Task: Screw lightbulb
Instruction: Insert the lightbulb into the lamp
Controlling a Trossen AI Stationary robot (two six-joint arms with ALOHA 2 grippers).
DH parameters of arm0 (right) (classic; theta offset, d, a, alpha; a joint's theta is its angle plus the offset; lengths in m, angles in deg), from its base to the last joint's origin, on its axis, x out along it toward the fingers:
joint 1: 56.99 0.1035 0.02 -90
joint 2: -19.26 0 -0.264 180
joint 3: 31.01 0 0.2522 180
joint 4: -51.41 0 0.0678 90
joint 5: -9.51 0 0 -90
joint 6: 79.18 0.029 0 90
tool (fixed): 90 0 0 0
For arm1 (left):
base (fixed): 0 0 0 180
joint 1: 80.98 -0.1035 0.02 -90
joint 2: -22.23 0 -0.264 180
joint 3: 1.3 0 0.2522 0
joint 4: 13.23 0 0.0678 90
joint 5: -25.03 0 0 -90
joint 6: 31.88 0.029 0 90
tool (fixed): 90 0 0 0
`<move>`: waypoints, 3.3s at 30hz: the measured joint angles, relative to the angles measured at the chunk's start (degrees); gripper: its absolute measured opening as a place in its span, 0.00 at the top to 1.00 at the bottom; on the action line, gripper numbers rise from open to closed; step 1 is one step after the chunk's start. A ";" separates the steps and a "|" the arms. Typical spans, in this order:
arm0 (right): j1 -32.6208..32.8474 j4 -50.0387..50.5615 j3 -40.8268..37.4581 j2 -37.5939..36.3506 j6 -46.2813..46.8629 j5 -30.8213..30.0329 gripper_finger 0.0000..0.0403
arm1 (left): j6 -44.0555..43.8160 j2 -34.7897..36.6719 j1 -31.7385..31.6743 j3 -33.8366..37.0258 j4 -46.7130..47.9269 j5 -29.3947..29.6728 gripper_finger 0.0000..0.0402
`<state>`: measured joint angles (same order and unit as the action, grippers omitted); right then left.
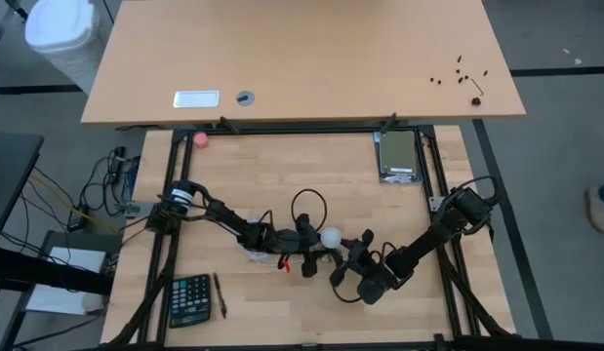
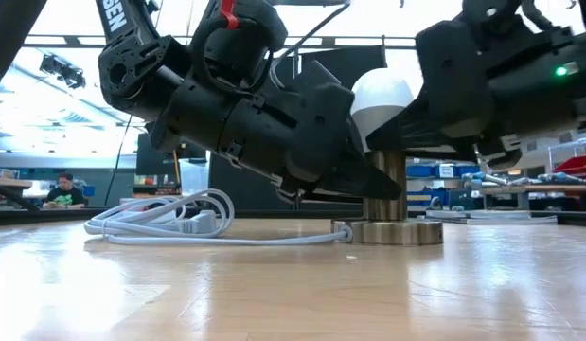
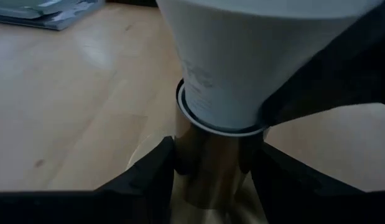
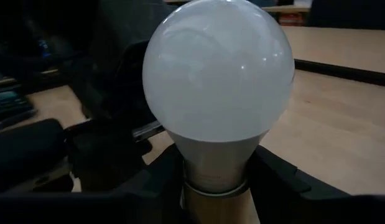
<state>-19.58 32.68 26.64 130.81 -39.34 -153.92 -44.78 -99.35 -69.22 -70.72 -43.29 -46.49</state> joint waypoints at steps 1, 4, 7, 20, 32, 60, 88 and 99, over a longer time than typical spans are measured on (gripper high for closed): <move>-0.29 0.54 0.17 0.00 0.51 -0.07 0.59 | -0.24 0.00 0.11 0.00 0.06 0.95 0.51; -1.14 1.11 0.49 0.00 0.70 -0.08 0.59 | -0.81 -0.02 0.20 0.00 0.18 2.73 0.51; -1.40 1.30 0.51 0.00 0.54 -0.04 0.59 | -0.79 -0.02 0.20 0.00 0.23 2.89 0.51; -0.65 0.32 -1.06 -0.55 -1.06 4.35 0.35 | 0.20 -0.02 0.25 0.00 0.12 1.17 0.51; 1.07 10.95 -3.87 -7.45 -6.80 11.82 0.09 | 1.30 0.00 -0.04 -0.26 0.81 -7.53 0.51; -16.34 -33.97 -25.79 -16.90 -33.79 71.46 0.17 | 3.90 -0.09 -3.14 0.07 -0.82 -44.15 0.51; -18.52 -54.83 -15.38 6.40 -34.97 80.83 0.27 | 5.35 -0.09 -3.16 -0.01 -1.46 -42.14 0.51; -18.58 -56.77 -15.76 6.45 -35.34 80.79 0.43 | 5.29 -0.08 -3.14 -0.07 -1.27 -42.04 0.51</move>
<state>-38.16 -24.09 10.89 137.26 -74.69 -73.13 -39.50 -99.43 -72.36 -70.78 -44.56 -88.53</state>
